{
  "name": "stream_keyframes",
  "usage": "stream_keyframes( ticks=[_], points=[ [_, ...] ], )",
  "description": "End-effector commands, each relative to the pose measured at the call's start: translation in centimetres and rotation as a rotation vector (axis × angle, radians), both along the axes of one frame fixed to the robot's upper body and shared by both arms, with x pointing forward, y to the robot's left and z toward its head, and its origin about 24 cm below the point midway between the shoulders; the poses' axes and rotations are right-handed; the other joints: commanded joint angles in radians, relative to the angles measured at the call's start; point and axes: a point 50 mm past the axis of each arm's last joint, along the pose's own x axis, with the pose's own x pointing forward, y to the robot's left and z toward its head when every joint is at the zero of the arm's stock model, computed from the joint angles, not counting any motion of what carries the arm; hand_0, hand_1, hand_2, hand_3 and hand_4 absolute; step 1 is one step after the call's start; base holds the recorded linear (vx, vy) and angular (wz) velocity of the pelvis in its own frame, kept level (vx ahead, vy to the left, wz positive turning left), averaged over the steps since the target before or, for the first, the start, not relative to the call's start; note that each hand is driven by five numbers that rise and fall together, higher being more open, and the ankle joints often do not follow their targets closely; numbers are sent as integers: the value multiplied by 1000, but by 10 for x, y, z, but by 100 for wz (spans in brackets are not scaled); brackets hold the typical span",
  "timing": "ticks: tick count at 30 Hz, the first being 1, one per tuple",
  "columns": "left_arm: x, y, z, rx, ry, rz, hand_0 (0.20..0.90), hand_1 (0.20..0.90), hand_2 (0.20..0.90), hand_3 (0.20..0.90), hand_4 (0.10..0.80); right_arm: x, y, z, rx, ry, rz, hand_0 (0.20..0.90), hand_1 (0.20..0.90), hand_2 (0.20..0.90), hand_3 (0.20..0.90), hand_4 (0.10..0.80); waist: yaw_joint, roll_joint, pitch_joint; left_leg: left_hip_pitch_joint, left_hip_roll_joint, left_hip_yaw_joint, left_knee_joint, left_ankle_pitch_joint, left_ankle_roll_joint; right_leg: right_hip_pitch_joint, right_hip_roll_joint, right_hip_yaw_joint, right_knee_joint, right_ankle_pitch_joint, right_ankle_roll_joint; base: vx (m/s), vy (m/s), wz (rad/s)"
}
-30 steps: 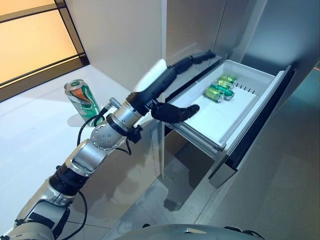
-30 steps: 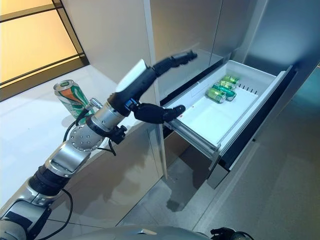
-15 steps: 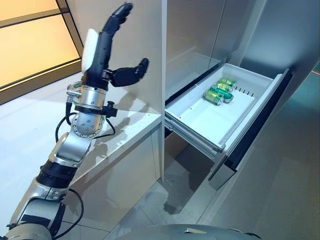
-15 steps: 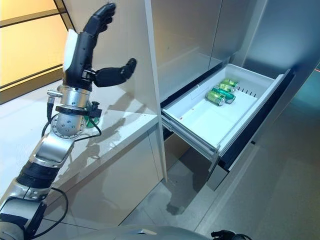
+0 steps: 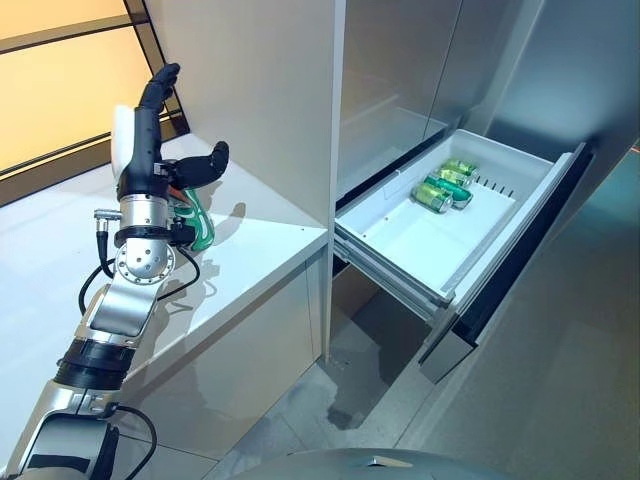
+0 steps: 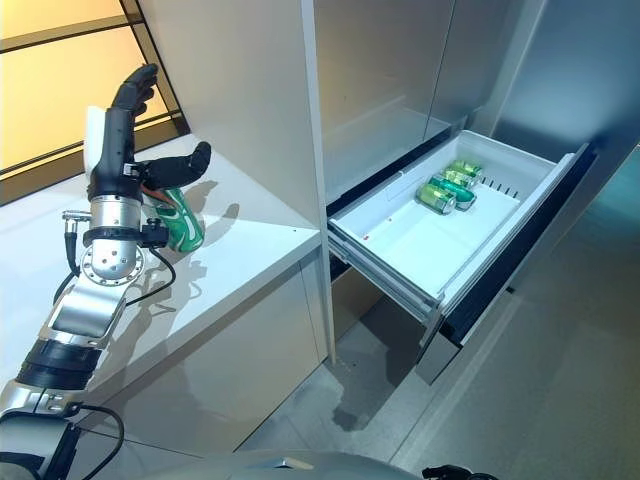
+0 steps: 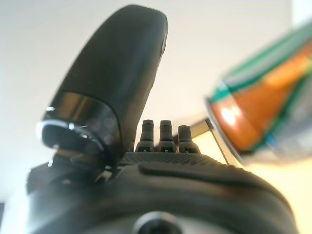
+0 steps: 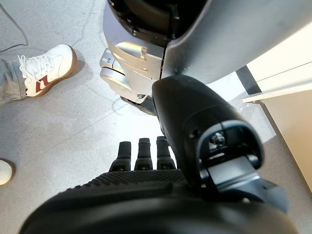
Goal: Put drinks into fridge and close the fridge
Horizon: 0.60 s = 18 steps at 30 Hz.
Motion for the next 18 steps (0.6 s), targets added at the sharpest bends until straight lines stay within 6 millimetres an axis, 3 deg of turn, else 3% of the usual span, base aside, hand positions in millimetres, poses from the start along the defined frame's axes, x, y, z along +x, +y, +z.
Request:
stream_keyframes(
  ticks=[1,8,18],
  points=[
    [-10,15,67,-3,-290,-12,900,900,900,900,800,20,25,-2,126,-60,-7,900,900,900,900,800,17,11,-12,28,1,22,7,-135,-8,-21,-31,32,5,-12,90,0,0,0],
    [-17,18,63,-71,-298,-30,900,900,900,900,800,20,23,-1,127,-59,-7,900,900,900,900,800,24,11,-12,28,3,16,7,-134,-12,-19,-32,26,4,-14,89,0,0,0],
    [-14,16,42,-221,-157,-154,900,900,900,900,800,23,20,0,126,-65,-9,900,900,900,900,800,31,12,-4,26,3,10,7,-132,-13,-20,-32,22,4,-14,89,0,0,0]
  ],
)
